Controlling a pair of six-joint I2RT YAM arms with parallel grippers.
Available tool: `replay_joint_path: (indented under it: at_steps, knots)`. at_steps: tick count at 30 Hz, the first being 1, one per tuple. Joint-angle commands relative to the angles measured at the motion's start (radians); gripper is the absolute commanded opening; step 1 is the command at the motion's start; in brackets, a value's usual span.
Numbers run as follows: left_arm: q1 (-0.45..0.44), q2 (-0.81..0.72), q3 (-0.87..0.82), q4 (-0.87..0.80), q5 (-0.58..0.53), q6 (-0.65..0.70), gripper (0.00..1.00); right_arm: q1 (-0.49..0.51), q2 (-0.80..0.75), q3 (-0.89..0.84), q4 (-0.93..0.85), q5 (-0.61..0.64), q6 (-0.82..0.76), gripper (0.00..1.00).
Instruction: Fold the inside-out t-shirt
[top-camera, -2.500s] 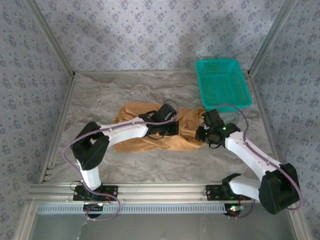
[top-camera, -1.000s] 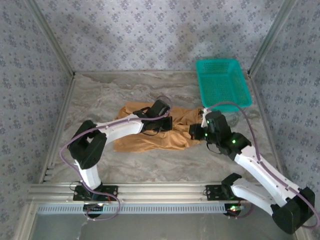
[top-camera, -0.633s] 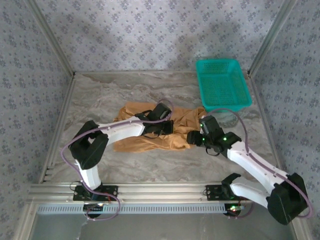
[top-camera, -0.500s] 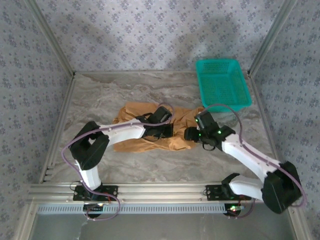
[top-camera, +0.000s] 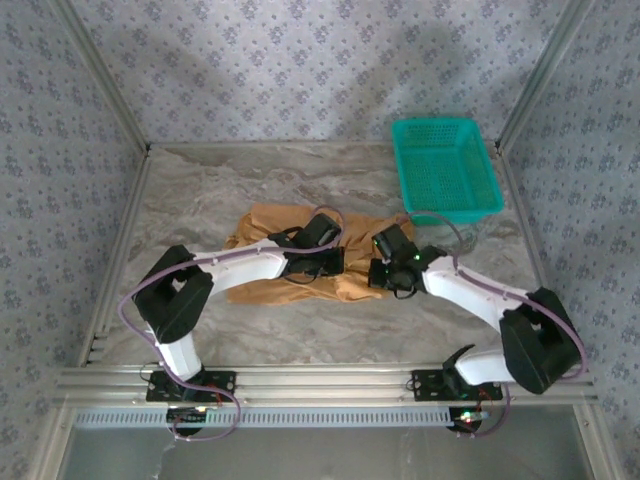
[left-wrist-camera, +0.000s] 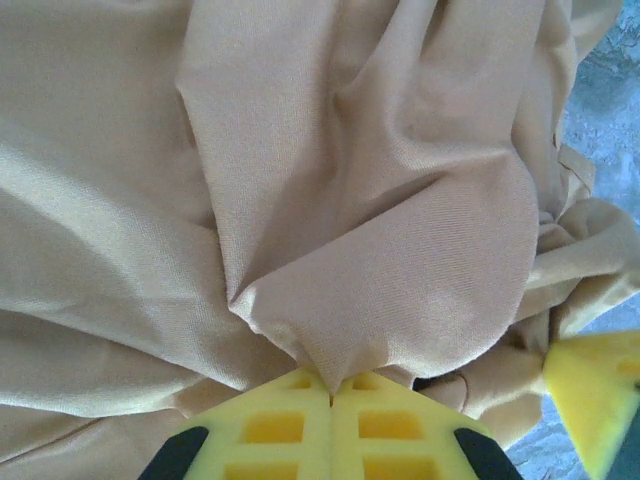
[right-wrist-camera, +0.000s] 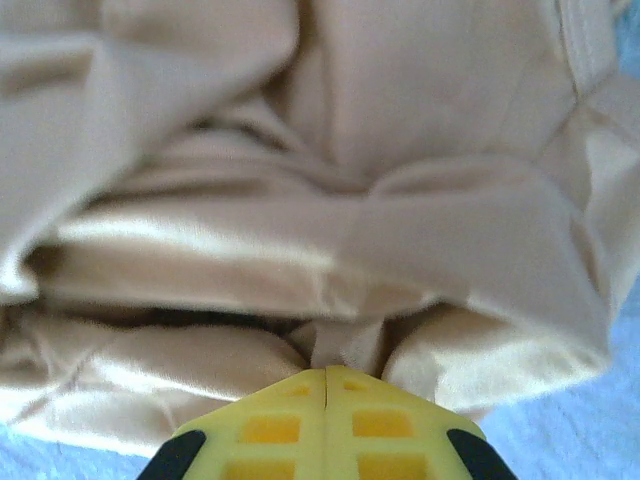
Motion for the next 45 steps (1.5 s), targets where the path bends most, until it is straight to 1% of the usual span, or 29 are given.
replay_joint_path:
  at_steps: [1, 6, 9, 11, 13, 15, 16, 17, 18, 20, 22, 23, 27, 30, 34, 39, 42, 44, 45]
  knots:
    - [0.004, -0.024, 0.003, 0.001, -0.020, -0.005, 0.00, 0.062, -0.146, -0.113, 0.005, 0.081, 0.027, 0.00]
    - [-0.010, -0.035, -0.050, 0.048, -0.034, -0.040, 0.03, 0.144, -0.368, -0.343, 0.146, 0.118, 0.161, 0.00]
    - [-0.021, -0.035, -0.065, 0.055, -0.035, -0.049, 0.08, 0.169, -0.395, -0.404, 0.168, 0.131, 0.225, 0.00]
    - [-0.027, -0.036, -0.063, 0.045, -0.041, -0.049, 0.14, 0.173, -0.383, -0.404, 0.160, 0.136, 0.231, 0.00]
    - [-0.033, -0.042, -0.055, 0.029, -0.054, -0.039, 0.26, 0.173, -0.370, -0.379, 0.134, 0.141, 0.214, 0.00]
    - [-0.052, -0.052, -0.014, -0.044, -0.110, 0.015, 0.38, 0.174, -0.365, -0.330, 0.083, 0.152, 0.192, 0.00]
    - [-0.066, -0.054, 0.016, -0.085, -0.143, 0.064, 0.41, 0.174, -0.367, -0.308, 0.059, 0.159, 0.187, 0.04]
    - [-0.085, -0.054, 0.055, -0.136, -0.183, 0.127, 0.43, 0.172, -0.372, -0.285, 0.029, 0.167, 0.185, 0.17]
    - [-0.104, -0.052, 0.089, -0.179, -0.212, 0.201, 0.45, 0.170, -0.379, -0.264, 0.001, 0.174, 0.184, 0.25]
    - [-0.130, -0.044, 0.130, -0.221, -0.218, 0.350, 0.45, 0.166, -0.398, -0.236, -0.076, 0.179, 0.196, 0.28]
    - [-0.149, -0.027, 0.160, -0.247, -0.187, 0.511, 0.45, 0.138, -0.427, -0.217, -0.186, 0.214, 0.256, 0.27]
    - [-0.153, -0.018, 0.166, -0.247, -0.165, 0.569, 0.45, 0.114, -0.444, -0.218, -0.221, 0.218, 0.279, 0.26]
    - [-0.165, 0.027, 0.192, -0.228, -0.077, 0.793, 0.47, -0.032, -0.530, -0.250, -0.247, 0.127, 0.290, 0.27]
    - [-0.167, 0.064, 0.211, -0.217, -0.015, 0.911, 0.48, -0.109, -0.579, -0.245, -0.272, 0.080, 0.273, 0.28]
    - [-0.169, 0.129, 0.255, -0.233, -0.013, 0.990, 0.52, -0.161, -0.598, -0.208, -0.303, 0.052, 0.234, 0.28]
    - [-0.169, 0.219, 0.329, -0.259, -0.030, 1.025, 0.54, -0.178, -0.589, -0.192, -0.292, 0.025, 0.220, 0.28]
    - [-0.169, 0.261, 0.360, -0.261, -0.065, 1.044, 0.54, -0.179, -0.579, -0.194, -0.266, 0.019, 0.218, 0.26]
    - [-0.167, 0.282, 0.381, -0.267, -0.095, 1.054, 0.50, -0.175, -0.573, -0.197, -0.251, 0.009, 0.212, 0.22]
    - [-0.166, 0.294, 0.395, -0.270, -0.106, 1.051, 0.44, -0.170, -0.565, -0.198, -0.248, 0.000, 0.208, 0.21]
